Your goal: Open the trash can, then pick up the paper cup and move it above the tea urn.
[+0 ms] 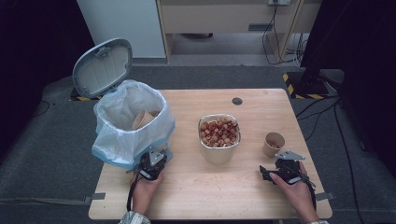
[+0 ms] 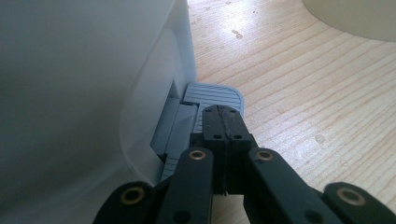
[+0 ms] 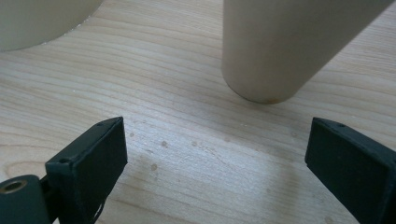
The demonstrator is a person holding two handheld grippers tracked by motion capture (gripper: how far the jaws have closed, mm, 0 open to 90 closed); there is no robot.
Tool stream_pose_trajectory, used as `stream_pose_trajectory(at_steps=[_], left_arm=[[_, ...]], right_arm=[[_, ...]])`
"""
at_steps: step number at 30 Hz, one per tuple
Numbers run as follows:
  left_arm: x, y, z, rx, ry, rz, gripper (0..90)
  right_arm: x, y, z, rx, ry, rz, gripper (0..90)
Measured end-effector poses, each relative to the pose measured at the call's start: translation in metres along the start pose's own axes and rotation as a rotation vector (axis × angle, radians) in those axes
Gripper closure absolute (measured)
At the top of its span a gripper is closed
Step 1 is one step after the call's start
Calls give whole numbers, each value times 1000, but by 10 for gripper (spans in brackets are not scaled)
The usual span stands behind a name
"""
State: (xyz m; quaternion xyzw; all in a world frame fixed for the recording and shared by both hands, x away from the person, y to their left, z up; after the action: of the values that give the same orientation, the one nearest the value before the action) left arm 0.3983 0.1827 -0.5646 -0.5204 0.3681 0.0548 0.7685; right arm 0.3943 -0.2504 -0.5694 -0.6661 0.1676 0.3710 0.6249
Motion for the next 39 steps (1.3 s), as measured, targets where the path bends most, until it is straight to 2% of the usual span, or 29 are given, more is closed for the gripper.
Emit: stream_pose_trajectory(at_steps=[12,18,21,35,39], left_arm=[[0,0,0,-5,3,-1,894],[0,0,1,-2,3,2,894],[0,0,1,-2,2,2,894],[0,0,1,-2,3,2,893],[0,0,0,-5,3,-2,893]], right_arm=[[-4,-2,-7,24,27,-18,54],[-6,-6,-11,35,41,-51,43],[-7,-10,-15,57,47,-77,46],[0,-24,-22,114,34,-122,52],[2,-29,-25,115,28,-123,50]])
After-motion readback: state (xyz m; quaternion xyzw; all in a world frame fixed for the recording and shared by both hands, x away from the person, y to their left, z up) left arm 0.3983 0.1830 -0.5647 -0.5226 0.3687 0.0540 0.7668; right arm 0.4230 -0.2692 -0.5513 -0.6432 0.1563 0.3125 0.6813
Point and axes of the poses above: each handheld gripper's, and its own axes: x roughly forward along the jaws, y roughly out of its underside, z roughly to its left, the point moved 6 cm from there along x, roughly forward along the jaws, and after that the axes turned 5 degrees about x, right-handed, at the moved point
